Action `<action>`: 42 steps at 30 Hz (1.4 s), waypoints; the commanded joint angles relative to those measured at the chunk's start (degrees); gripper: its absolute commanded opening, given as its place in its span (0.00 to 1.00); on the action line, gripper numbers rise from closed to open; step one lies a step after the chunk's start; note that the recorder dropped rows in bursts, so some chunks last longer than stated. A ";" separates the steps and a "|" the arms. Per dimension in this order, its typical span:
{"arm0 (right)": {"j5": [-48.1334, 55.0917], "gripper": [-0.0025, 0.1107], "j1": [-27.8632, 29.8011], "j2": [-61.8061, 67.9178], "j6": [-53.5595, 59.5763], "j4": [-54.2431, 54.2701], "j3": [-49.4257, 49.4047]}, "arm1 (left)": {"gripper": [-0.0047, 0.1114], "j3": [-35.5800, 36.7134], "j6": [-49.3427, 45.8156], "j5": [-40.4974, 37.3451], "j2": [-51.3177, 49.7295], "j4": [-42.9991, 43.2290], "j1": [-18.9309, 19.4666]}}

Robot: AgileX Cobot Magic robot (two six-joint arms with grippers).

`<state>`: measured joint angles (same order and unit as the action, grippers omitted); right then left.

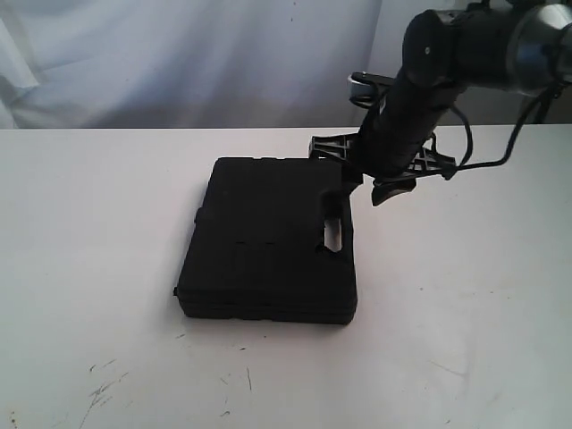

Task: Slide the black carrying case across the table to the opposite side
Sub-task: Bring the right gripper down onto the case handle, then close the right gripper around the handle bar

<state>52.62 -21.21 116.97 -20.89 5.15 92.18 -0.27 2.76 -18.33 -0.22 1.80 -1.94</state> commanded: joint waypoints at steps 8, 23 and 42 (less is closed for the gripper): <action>2.15 0.39 -0.47 9.27 -5.13 -4.76 7.92 | 0.04 0.27 -0.03 0.30 0.22 0.18 -0.30; -0.36 0.31 -0.47 13.28 -4.93 -2.74 8.19 | 0.04 0.27 -0.03 0.30 0.22 0.18 -0.30; 4.69 0.02 -0.34 13.69 -2.25 -7.61 8.33 | 0.04 0.27 -0.03 0.30 0.22 0.18 -0.30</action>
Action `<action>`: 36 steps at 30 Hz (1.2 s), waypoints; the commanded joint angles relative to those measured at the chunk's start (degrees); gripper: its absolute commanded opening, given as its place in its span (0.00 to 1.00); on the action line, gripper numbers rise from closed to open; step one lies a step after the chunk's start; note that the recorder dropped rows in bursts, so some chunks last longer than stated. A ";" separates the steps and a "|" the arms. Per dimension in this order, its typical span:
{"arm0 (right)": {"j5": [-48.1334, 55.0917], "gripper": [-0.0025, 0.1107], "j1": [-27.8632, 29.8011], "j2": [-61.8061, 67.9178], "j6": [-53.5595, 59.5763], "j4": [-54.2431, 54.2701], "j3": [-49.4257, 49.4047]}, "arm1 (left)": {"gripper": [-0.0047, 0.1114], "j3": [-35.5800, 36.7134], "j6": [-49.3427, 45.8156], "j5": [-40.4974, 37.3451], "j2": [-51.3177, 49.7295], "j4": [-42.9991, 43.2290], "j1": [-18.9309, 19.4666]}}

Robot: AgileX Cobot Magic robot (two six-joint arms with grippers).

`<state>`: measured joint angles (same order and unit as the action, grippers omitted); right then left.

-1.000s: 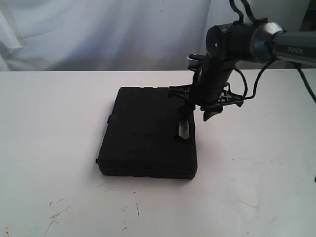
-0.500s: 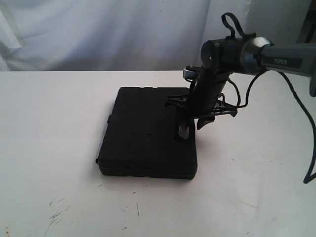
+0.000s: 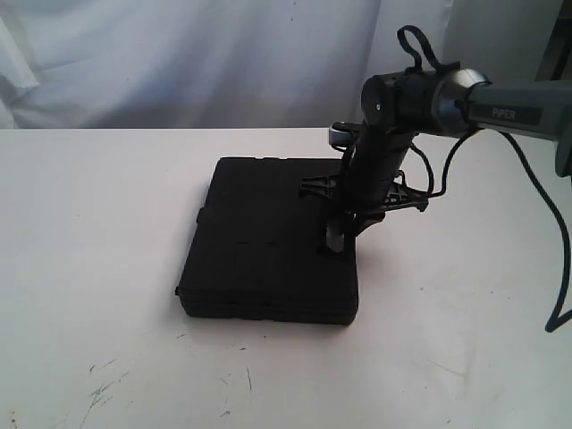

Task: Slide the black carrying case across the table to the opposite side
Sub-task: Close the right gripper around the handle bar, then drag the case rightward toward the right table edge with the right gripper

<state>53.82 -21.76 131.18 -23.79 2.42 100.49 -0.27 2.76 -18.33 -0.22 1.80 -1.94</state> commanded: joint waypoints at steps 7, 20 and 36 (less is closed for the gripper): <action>6.21 0.02 1.72 -1.99 3.04 -8.34 0.02 | 0.04 0.27 -0.03 0.30 0.22 0.18 -0.30; 10.92 0.02 5.80 -2.88 5.12 -12.32 0.02 | 0.04 0.27 -0.03 0.30 0.22 0.18 -0.30; 10.81 0.02 10.46 -3.38 7.92 -14.24 -3.61 | 0.04 0.27 -0.03 0.30 0.22 0.18 -0.30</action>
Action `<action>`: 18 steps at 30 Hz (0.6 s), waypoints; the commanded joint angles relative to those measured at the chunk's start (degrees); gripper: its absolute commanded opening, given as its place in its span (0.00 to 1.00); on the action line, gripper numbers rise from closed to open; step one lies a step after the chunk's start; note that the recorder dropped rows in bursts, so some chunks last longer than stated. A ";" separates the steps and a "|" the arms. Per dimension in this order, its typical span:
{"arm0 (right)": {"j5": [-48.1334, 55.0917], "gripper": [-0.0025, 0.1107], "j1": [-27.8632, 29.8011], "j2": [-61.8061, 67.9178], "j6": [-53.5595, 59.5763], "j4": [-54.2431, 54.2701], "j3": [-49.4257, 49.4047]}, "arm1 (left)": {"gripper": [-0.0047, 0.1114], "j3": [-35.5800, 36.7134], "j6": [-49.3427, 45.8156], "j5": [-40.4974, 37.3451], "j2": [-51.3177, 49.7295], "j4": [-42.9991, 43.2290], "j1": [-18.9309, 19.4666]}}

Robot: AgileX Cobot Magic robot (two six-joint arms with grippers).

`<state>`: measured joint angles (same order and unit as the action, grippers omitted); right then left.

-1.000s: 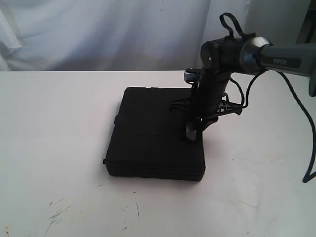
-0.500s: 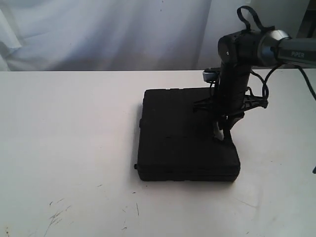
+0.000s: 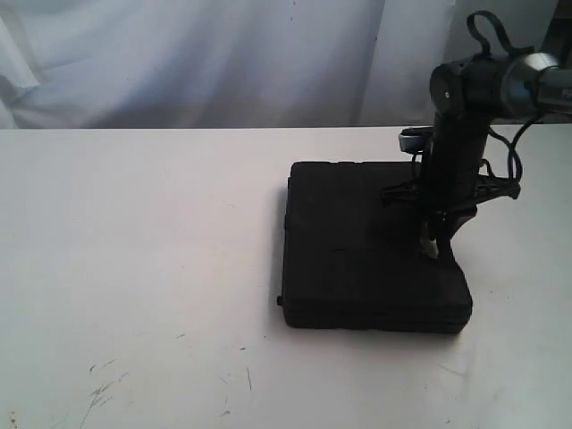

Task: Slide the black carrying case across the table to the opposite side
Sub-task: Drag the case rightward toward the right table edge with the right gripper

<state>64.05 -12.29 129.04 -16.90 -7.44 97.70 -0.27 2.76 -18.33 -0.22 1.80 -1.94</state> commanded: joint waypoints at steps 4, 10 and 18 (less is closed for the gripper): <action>0.58 0.02 2.08 -1.57 1.26 -4.66 -0.82 | 0.04 0.27 -0.03 0.30 0.22 0.18 -0.30; 0.86 0.02 4.65 -1.70 2.01 -5.46 -0.82 | 0.04 0.27 -0.03 0.30 0.22 0.18 -0.30; 0.69 0.02 7.52 -1.70 6.20 -6.62 -0.82 | 0.04 0.27 -0.03 0.30 0.22 0.18 -0.30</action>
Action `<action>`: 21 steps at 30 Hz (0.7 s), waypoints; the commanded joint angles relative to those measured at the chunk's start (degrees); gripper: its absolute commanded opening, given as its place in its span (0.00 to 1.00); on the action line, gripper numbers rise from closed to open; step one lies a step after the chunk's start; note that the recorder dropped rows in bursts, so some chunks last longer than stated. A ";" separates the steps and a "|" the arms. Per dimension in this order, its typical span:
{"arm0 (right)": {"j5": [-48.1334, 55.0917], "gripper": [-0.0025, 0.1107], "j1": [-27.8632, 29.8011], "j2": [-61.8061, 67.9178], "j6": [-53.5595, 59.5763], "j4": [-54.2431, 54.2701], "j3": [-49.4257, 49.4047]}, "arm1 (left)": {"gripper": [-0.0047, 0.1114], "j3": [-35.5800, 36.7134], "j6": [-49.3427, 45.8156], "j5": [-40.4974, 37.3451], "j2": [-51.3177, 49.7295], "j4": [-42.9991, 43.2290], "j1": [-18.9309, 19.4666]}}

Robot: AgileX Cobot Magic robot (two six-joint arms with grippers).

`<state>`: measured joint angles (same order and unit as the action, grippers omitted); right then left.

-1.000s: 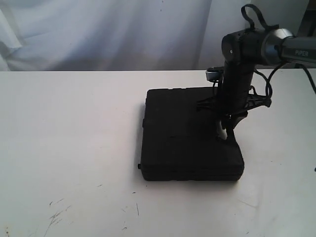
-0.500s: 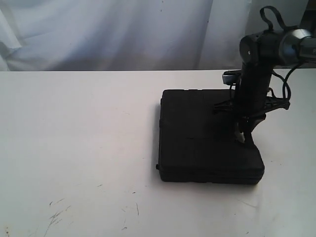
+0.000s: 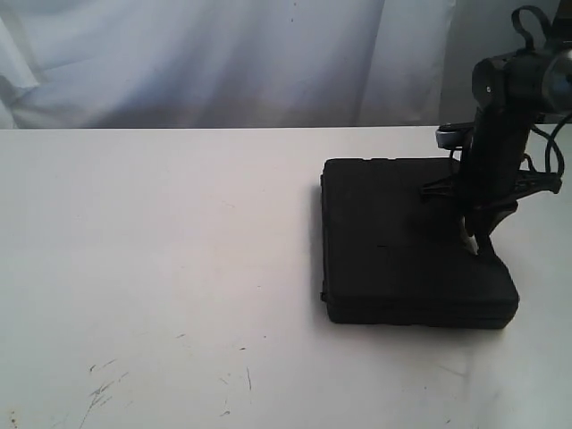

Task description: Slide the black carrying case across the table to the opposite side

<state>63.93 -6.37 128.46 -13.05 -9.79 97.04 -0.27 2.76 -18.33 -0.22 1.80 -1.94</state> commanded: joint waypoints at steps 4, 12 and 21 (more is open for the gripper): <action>0.40 0.02 3.69 -1.12 3.74 -4.32 -0.16 | 0.04 0.27 -0.03 0.30 0.22 0.18 -0.30; -2.39 0.02 4.85 -1.12 10.99 3.02 -0.16 | 0.04 0.27 -0.03 0.30 0.22 0.18 -0.30; -1.77 0.33 4.85 -1.34 10.53 4.15 -0.16 | 0.04 0.27 -0.03 0.30 0.22 0.18 -0.30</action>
<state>61.76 -1.75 128.34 -3.00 -5.91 97.04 -0.27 2.76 -18.33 -0.22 1.80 -1.94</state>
